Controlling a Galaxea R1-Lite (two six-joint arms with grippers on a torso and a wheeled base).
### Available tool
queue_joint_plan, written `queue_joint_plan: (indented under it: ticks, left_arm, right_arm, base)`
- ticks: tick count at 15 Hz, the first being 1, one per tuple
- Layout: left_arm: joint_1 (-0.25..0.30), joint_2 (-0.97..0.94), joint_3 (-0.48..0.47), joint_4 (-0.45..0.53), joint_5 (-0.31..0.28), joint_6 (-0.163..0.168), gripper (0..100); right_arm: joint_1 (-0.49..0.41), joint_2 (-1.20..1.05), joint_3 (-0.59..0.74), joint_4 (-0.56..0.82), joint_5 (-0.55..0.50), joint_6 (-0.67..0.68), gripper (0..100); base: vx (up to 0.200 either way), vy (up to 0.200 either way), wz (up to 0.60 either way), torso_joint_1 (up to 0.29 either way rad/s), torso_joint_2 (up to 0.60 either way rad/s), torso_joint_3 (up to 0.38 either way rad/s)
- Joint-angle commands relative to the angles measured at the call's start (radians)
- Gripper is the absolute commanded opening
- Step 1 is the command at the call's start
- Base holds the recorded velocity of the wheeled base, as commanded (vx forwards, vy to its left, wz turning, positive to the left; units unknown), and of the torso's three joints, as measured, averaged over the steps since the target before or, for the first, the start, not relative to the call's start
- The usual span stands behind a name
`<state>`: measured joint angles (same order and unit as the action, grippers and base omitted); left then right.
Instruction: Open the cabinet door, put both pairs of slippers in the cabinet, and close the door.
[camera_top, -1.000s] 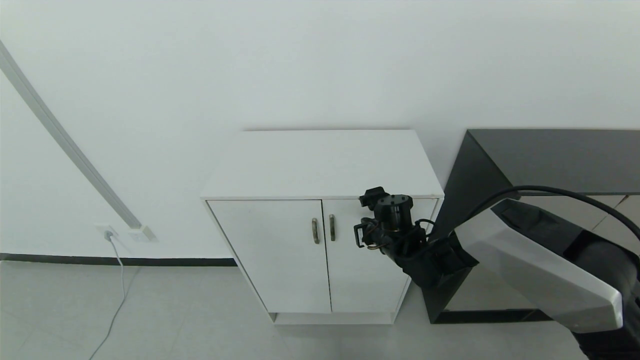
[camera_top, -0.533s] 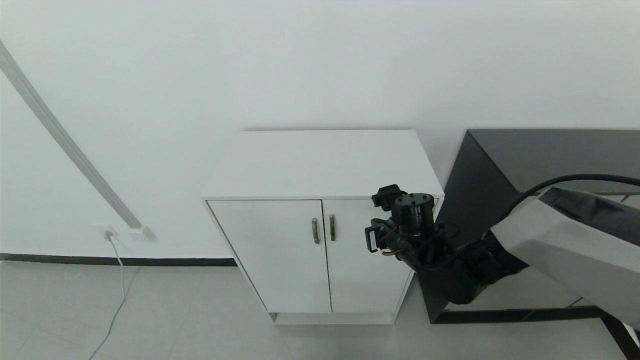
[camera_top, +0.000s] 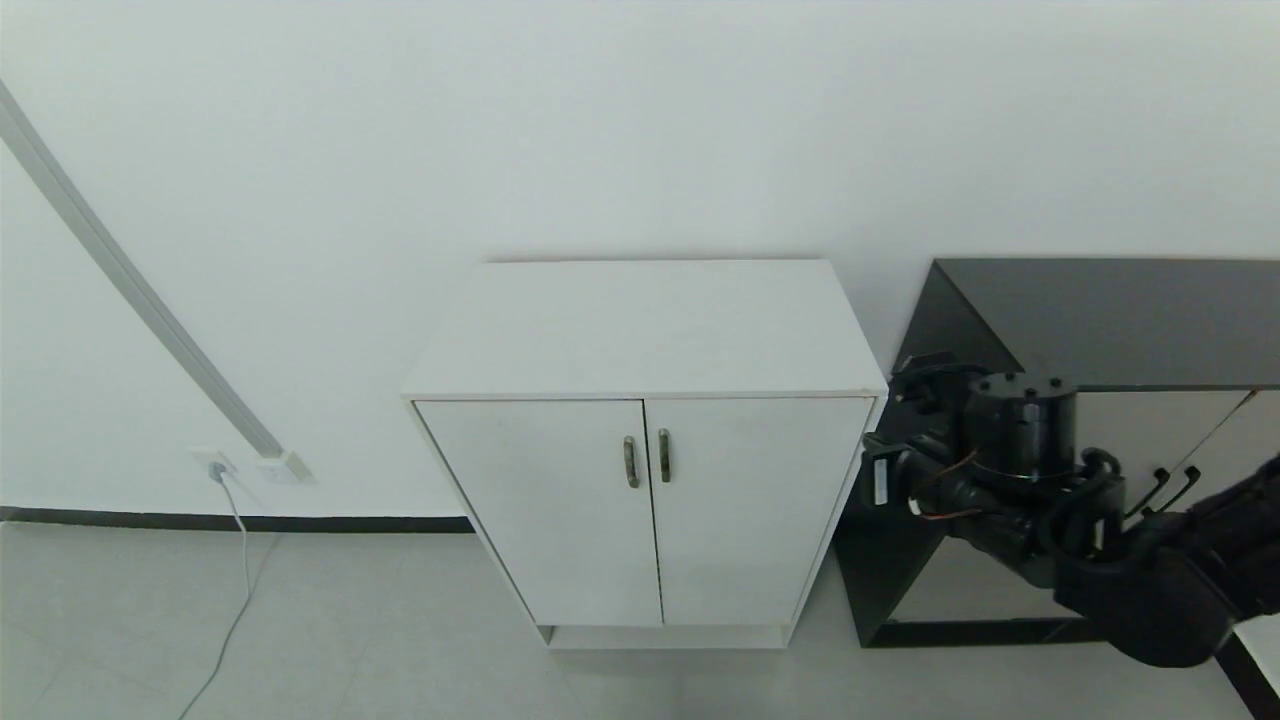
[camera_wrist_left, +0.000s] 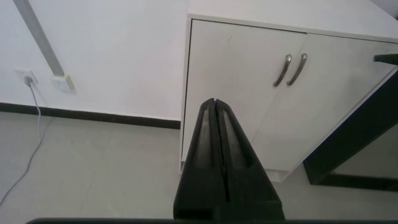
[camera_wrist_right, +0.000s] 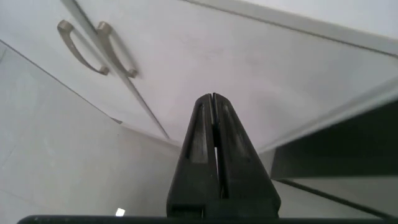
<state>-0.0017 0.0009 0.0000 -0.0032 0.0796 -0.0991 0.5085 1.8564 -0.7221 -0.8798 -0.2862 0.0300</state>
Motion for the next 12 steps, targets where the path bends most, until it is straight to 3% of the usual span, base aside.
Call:
queue_joint_plan:
  ticks: [1,5,12]
  left_arm:
    - [0.0,0.001,0.0,-0.001,0.0,-0.001,0]
    - [0.0,0.001,0.0,-0.001,0.0,-0.001,0]
    - [0.0,0.001,0.0,-0.001,0.002,-0.001,0]
  right_arm:
    - [-0.099,-0.195,0.142,0.001,0.001,-0.001,0]
    - [-0.193,-0.365,0.323,0.002,0.007,-0.001,0]
    - [-0.2,-0.677,0.579,0.047,0.009,-0.048,0]
  base:
    - [0.0,0.0,0.0,0.0,0.0,0.0]
    - [0.0,0.0,0.0,0.0,0.0,0.0]
    - [0.0,0.0,0.0,0.0,0.0,0.0]
